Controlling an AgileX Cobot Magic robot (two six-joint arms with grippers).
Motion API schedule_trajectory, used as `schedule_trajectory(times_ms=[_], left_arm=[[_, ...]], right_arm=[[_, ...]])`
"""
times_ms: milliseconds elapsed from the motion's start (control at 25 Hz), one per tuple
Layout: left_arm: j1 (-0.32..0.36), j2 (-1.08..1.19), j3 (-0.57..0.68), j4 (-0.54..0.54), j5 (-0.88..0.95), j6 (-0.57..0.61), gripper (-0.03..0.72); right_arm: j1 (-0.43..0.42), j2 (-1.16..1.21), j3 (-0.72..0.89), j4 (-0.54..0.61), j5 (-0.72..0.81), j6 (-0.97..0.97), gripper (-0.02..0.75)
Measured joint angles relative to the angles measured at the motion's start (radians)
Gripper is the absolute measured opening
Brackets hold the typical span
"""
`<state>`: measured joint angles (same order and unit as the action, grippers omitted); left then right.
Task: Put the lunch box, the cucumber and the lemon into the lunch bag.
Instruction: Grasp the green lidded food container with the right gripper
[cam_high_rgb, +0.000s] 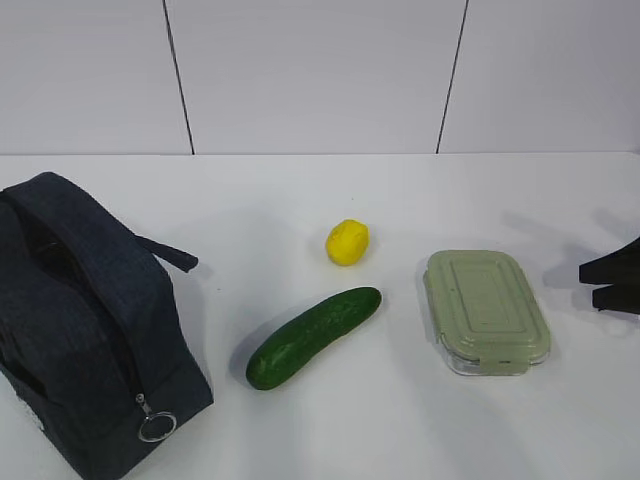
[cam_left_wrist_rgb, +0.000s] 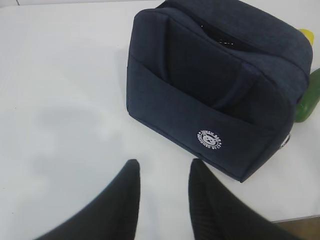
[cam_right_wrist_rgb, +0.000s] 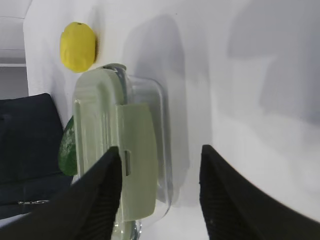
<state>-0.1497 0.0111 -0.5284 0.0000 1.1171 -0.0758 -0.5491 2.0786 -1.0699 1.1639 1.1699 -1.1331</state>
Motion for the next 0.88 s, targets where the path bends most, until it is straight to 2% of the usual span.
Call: schedule_trajectory(times_ms=[680, 880], left_arm=[[0.000, 0.000, 0.000, 0.000, 0.000, 0.000, 0.242], [0.000, 0.000, 0.000, 0.000, 0.000, 0.000, 0.242]], right_arm=[[0.000, 0.009, 0.000, 0.016, -0.002, 0.034, 0.389], [0.041, 0.009, 0.000, -0.009, -0.002, 0.037, 0.389]])
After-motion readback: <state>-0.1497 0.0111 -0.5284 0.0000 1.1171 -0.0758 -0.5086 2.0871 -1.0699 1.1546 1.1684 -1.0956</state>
